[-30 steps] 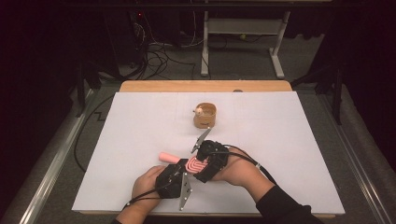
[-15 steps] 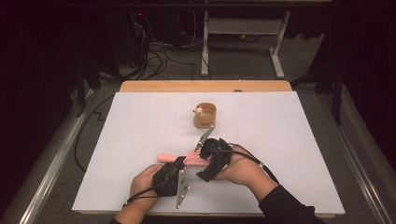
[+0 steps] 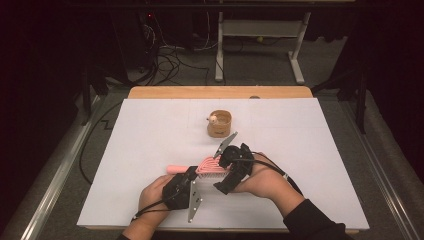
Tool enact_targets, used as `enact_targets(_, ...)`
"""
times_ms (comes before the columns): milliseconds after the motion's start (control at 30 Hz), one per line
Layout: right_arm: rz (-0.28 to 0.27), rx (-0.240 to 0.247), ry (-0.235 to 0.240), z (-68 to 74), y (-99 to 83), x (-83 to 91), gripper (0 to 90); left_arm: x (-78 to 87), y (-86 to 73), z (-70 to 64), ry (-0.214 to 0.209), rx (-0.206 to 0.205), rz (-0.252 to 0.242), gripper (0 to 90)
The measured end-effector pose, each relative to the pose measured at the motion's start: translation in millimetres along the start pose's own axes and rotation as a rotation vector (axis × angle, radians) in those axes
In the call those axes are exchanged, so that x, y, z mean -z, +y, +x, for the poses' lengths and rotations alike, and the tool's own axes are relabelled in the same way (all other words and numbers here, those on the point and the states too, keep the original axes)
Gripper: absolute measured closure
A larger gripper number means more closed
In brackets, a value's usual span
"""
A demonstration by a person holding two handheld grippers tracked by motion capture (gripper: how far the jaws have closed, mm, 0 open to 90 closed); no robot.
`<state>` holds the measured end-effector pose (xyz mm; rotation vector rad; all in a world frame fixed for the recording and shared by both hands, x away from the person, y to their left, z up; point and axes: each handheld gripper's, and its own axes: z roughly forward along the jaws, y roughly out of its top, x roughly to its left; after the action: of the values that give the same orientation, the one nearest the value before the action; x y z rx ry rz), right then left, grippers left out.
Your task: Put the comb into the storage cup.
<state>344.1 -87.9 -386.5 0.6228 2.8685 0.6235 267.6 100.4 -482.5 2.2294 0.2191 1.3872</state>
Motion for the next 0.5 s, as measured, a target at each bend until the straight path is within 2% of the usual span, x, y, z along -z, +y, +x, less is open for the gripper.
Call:
enact_targets(267,-0.003,0.001,-0.016,-1.9,-7.9,6.6,0.1,-0.1,-0.5,1.1,0.007,0.004,0.001,79.5)
enact_targets(500,0.004,-0.010,-0.032,-4.5,-19.1,13.0,0.1,0.6,-1.6,4.7,0.012,0.031,-0.004,79.5)
